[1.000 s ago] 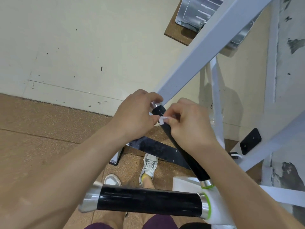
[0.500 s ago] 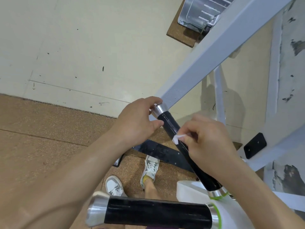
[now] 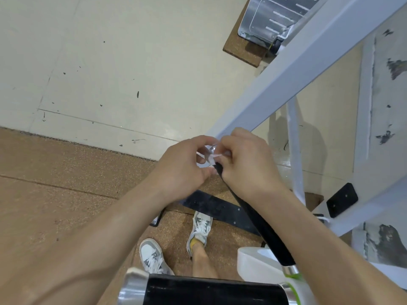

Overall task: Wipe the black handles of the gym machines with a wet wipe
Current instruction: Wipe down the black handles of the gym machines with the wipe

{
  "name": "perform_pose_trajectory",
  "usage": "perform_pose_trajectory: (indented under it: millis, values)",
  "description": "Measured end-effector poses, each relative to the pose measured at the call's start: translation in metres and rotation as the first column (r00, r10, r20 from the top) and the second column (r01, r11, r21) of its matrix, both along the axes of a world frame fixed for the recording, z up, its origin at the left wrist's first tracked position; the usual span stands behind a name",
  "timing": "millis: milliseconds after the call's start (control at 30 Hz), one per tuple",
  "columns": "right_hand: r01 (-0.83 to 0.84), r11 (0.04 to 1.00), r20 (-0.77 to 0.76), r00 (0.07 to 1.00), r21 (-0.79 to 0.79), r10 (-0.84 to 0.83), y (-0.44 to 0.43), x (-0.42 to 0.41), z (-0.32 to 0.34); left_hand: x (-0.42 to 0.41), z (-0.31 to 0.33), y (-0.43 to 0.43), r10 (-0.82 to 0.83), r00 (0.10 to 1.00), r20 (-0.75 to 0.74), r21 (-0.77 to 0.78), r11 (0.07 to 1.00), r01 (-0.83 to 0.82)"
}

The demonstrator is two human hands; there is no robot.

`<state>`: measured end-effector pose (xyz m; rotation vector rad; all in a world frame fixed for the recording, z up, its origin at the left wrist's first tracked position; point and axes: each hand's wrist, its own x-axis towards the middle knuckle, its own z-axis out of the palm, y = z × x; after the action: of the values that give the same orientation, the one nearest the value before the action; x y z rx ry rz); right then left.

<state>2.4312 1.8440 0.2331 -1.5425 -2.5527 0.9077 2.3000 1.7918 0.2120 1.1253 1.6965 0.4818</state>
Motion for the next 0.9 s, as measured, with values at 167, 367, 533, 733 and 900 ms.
perform_pose_trajectory:
  millis: [167,367,533,733,900]
  values:
    - [-0.089,0.995,0.006,0.996,0.043,0.089,-0.024,0.034,0.010,-0.004,-0.003,-0.003,0.001,0.999,0.035,-0.005,1.000,-0.001]
    - [0.003,1.000,-0.075,0.997,0.018,-0.002,-0.008,0.002,-0.009,0.001,0.000,-0.007,0.032,0.998,-0.058,0.130,0.991,-0.024]
    - [0.152,0.966,-0.288,0.935,-0.207,-0.209,-0.010,0.017,-0.006,0.006,0.009,-0.002,0.031,0.999,-0.038,0.192,0.981,-0.023]
    - [0.246,0.894,-0.304,0.878,-0.374,-0.369,-0.008,0.050,0.002,0.015,0.008,0.015,-0.196,0.935,-0.295,0.250,0.929,0.273]
    - [0.291,0.821,-0.176,0.890,-0.491,-0.421,-0.010,0.064,0.003,0.020,0.008,0.039,-0.244,0.854,-0.460,0.169,0.920,0.354]
